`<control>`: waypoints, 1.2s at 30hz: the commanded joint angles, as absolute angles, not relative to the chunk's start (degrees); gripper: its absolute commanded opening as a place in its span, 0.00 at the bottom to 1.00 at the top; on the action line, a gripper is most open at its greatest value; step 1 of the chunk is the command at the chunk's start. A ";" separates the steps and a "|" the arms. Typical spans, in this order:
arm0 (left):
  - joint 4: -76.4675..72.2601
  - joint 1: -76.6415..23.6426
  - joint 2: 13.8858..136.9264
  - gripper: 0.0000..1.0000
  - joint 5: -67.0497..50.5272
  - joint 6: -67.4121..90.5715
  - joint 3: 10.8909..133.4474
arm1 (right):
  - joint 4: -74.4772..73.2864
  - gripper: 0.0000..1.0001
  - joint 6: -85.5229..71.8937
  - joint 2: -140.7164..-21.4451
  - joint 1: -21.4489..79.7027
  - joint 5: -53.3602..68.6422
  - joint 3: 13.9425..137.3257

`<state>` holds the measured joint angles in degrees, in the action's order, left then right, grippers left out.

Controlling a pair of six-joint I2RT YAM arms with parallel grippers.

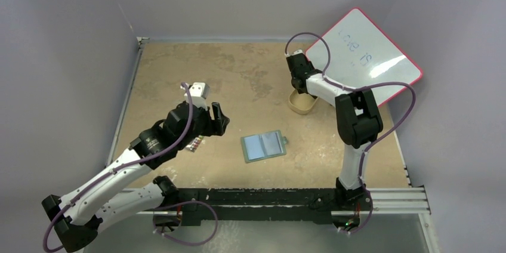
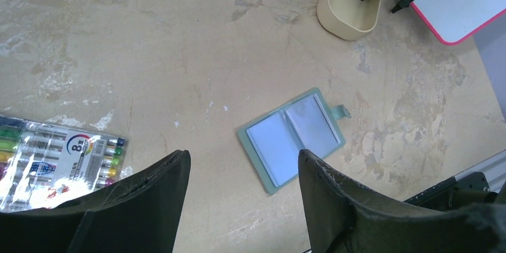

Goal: Put the credit cards into the card holder
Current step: Pick up the credit card from the storage box.

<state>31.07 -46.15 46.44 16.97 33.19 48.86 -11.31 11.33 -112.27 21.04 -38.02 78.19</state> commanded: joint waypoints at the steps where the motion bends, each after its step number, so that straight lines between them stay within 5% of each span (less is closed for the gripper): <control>1: 30.11 -45.97 45.98 0.66 18.58 32.16 50.77 | -10.98 0.41 12.03 -111.68 20.46 -39.63 80.34; 19: 30.35 -45.92 46.49 0.67 20.00 31.70 50.95 | -15.24 0.20 9.54 -109.13 20.47 -37.57 82.63; 27: 30.41 -45.97 47.24 0.67 20.15 31.79 50.95 | -20.11 0.04 5.72 -106.52 20.57 -29.46 84.83; 36: 30.27 -45.97 48.93 0.66 20.98 35.14 50.14 | -27.02 0.00 -0.62 -101.17 20.91 -17.22 85.51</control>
<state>31.42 -46.15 48.18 19.33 33.41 48.86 -23.59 3.70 -106.08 20.93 -23.44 83.37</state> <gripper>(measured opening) 0.664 0.005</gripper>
